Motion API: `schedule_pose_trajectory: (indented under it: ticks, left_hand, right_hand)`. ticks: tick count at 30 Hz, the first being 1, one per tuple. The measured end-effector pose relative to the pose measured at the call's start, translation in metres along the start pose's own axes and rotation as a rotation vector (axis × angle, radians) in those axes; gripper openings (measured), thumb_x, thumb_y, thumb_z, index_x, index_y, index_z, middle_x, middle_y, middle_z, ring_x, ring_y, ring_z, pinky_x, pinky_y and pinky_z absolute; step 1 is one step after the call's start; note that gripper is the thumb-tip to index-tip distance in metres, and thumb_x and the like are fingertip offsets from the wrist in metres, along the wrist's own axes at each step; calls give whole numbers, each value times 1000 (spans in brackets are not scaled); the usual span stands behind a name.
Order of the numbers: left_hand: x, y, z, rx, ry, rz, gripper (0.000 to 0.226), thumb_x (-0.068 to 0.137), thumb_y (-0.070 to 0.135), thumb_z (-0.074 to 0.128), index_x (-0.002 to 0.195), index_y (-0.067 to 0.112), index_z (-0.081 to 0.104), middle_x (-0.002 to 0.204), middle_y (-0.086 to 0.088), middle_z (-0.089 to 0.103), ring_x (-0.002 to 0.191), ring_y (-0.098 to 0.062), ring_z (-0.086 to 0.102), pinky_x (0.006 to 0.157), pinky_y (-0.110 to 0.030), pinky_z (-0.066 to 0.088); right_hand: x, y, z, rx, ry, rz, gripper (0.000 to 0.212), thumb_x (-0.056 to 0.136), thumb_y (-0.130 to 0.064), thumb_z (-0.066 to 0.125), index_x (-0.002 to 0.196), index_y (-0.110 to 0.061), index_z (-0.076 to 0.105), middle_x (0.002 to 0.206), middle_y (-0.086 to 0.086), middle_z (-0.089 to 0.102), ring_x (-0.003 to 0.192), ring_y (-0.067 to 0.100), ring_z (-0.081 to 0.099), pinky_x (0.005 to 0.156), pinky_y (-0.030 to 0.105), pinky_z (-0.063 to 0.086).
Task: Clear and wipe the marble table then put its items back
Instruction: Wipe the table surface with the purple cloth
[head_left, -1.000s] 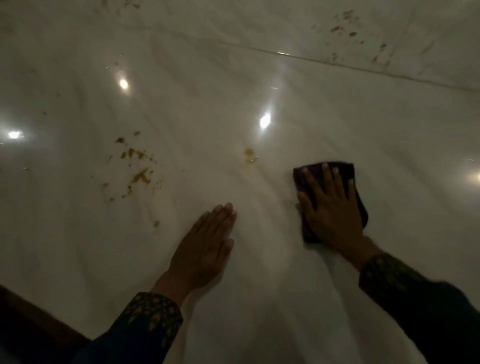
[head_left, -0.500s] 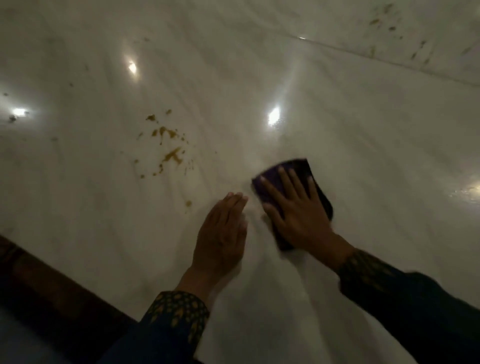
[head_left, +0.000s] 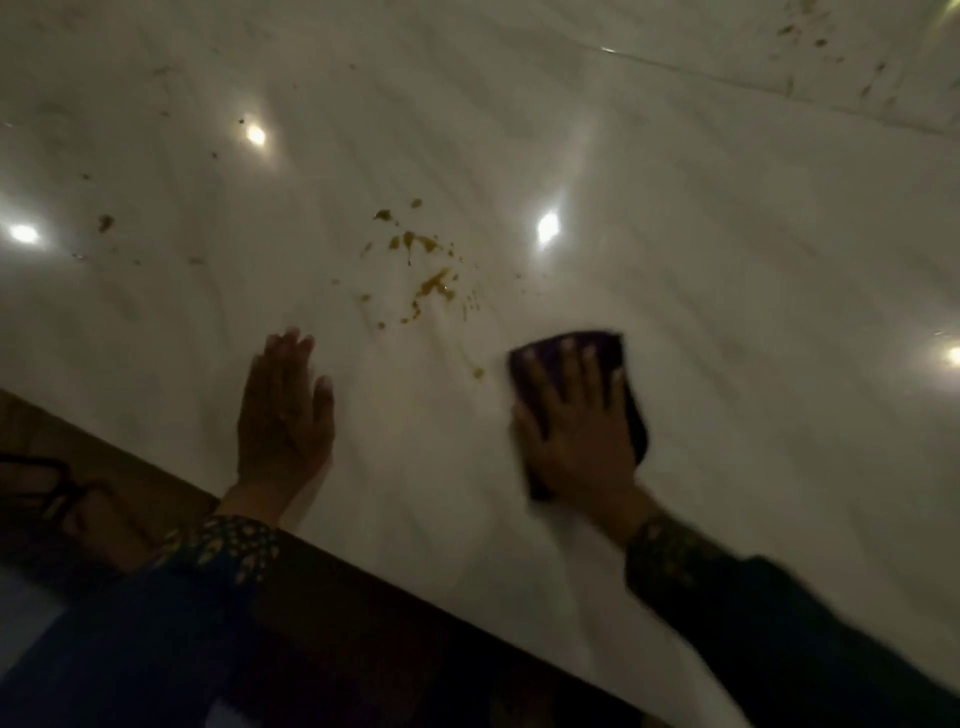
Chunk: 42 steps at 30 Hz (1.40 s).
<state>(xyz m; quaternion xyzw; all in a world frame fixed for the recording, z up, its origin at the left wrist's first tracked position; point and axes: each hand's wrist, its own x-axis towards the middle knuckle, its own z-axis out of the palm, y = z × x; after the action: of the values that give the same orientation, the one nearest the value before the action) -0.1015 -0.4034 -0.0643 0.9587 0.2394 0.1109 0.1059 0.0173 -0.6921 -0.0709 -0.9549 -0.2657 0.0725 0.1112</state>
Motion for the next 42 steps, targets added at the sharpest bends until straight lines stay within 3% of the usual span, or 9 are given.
schedule_pose_trajectory:
  ticks: [3, 6, 9, 15, 19, 22, 26, 35, 42]
  left_hand:
    - [15, -24, -4, -3, -22, -46, 56, 99, 34, 30, 145, 4, 34, 154, -17, 31, 144, -32, 25, 120, -41, 15]
    - [19, -38, -1, -34, -65, -23, 57, 99, 34, 29, 146, 3, 34, 155, -17, 30, 144, -32, 24, 120, -40, 15]
    - [20, -43, 3, -94, -77, -23, 53, 101, 29, 35, 148, 5, 32, 156, -14, 28, 145, -28, 23, 120, -40, 18]
    - [24, -46, 3, -124, -89, -26, 52, 101, 29, 39, 148, 9, 33, 157, -10, 28, 145, -25, 23, 120, -37, 17]
    - [23, -48, 6, -131, -82, -36, 51, 101, 30, 38, 147, 9, 35, 157, -9, 28, 145, -24, 23, 120, -35, 16]
    - [25, -47, 5, -122, -76, -13, 53, 100, 34, 32, 147, 10, 36, 157, -9, 29, 146, -23, 23, 120, -34, 15]
    - [21, -48, 7, -123, -90, -40, 51, 101, 31, 36, 148, 12, 34, 158, -7, 27, 146, -21, 21, 120, -33, 14]
    - [19, -47, 8, -126, -41, -22, 51, 101, 32, 33, 147, 12, 35, 157, -7, 29, 146, -21, 23, 120, -33, 16]
    - [22, -48, 10, -153, 6, -3, 49, 99, 28, 38, 144, 8, 40, 154, -10, 35, 144, -23, 28, 117, -39, 26]
  right_hand:
    - [-65, -53, 17, -4, -64, -141, 59, 99, -59, 21, 153, -39, 9, 163, 4, 6, 149, 26, 0, 117, 53, 2]
    - [-69, -34, 14, -46, -91, -218, 55, 100, -59, 17, 152, -43, 10, 162, -1, 10, 149, 24, 10, 115, 51, 10]
    - [-32, 7, 1, -89, -55, -41, 56, 97, -60, 11, 151, -43, 11, 159, -1, 12, 147, 27, 18, 117, 47, 9]
    - [24, 34, -19, -70, -61, 359, 69, 89, -66, 5, 152, -39, 1, 163, 8, -1, 149, 28, -1, 119, 49, -3]
    - [4, -30, -2, -39, -49, 357, 75, 88, -68, 5, 154, -33, 4, 162, 14, 0, 149, 32, -3, 118, 48, -8]
    - [-31, -110, 21, -3, -27, 205, 68, 94, -64, 19, 154, -31, 16, 160, 15, 10, 148, 33, 5, 117, 50, 0]
    - [-76, -167, 47, 21, -25, 155, 60, 99, -58, 22, 153, -37, 10, 162, 7, 9, 149, 27, 5, 116, 52, 8]
    - [26, -83, 25, -24, 7, 231, 63, 93, -61, 6, 152, -41, 3, 162, 4, 4, 149, 21, -3, 118, 44, -9]
    - [148, -18, -5, 9, 44, 473, 68, 93, -63, 9, 154, -33, 7, 162, 13, 2, 148, 33, 0, 117, 57, -1]
